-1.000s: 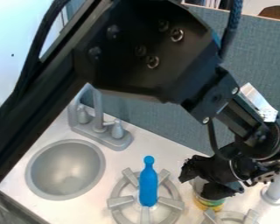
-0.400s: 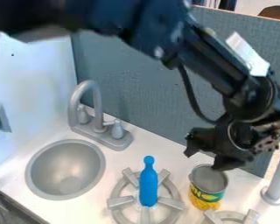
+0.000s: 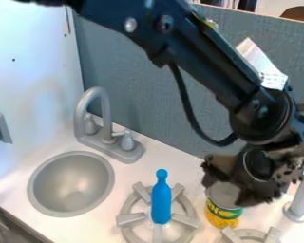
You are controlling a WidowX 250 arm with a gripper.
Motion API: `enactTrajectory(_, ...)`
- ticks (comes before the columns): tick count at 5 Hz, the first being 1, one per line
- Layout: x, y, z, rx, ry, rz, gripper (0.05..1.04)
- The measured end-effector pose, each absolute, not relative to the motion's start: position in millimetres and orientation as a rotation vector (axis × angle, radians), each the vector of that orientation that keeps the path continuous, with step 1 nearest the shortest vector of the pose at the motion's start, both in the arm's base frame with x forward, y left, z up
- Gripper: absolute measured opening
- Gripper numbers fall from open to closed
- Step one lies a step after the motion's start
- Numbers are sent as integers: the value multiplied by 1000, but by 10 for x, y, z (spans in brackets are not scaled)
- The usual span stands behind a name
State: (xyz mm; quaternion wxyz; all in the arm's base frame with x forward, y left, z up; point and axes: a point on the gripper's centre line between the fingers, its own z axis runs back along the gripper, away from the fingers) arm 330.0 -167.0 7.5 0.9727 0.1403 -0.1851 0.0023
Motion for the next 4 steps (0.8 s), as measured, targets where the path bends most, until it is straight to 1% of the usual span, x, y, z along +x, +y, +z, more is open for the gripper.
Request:
enactTrajectory(1,3168,-1832,29,177,-345,-66,1001)
enactTrajectory(3,2995,-2024,-37,57,-227,-95,1001)
enactTrajectory(4,3010,-2067,-26,76,-172,-98,1001)
